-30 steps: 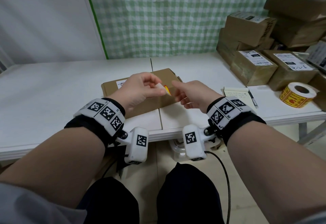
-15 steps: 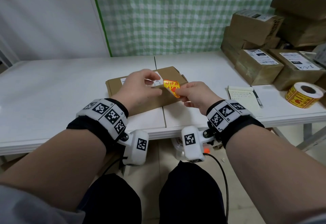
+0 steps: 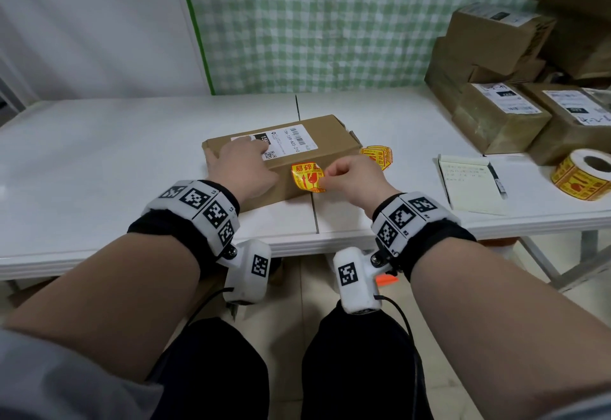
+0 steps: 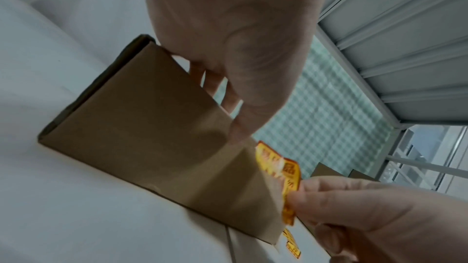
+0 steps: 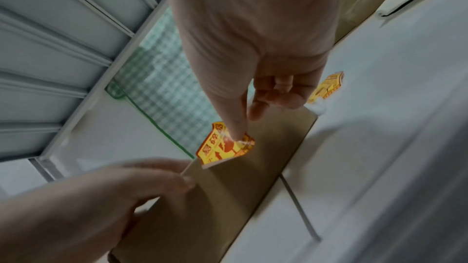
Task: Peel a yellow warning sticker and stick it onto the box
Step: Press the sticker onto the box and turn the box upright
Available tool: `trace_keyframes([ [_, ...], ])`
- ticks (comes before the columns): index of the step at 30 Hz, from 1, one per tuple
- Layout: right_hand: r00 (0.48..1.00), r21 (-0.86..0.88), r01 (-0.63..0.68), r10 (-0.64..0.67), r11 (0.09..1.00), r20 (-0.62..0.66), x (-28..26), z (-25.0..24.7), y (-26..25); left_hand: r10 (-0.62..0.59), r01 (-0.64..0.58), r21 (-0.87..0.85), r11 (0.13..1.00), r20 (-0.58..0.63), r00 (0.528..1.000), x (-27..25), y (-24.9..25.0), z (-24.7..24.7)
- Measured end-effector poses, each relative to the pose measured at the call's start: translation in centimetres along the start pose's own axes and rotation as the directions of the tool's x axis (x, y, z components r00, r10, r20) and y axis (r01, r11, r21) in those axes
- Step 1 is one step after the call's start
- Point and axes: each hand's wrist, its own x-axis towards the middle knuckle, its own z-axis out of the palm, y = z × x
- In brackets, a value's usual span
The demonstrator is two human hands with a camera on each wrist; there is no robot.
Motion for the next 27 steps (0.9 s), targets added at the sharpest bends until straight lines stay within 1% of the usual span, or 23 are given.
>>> trace_keyframes([
  [3, 1.0, -0.041, -0.001, 0.001, 0.999, -0.001, 0.0, 1.0, 0.3, 0.056, -0.057, -0.125, 0.991, -0.012, 0.998, -0.2, 0.4, -0.3],
  [5, 1.0, -0.043, -0.004, 0.003, 0.999, -0.014, 0.1, 1.5, 0.6, 0.068, -0.072, -0.152, 0.986, -0.03, 0.997, -0.5, 0.6, -0.3],
  [10, 0.999, 0.003, -0.011, 0.011, 1.0, -0.037, 0.5, 2.3, 1.0, 0.111, -0.117, -0.062, 0.991, -0.092, 0.99, -0.5, 0.3, 0.3],
  [13, 0.999, 0.03, -0.004, 0.005, 1.0, -0.046, 0.6, 2.5, 1.2, 0.106, -0.11, -0.031, 0.993, -0.096, 0.99, -0.4, 0.3, 0.4],
  [27, 0.996, 0.039, 0.015, -0.012, 0.999, -0.086, 1.4, 2.9, 1.6, 0.086, -0.089, -0.021, 0.996, -0.142, 0.986, -0.4, 0.7, 0.5],
])
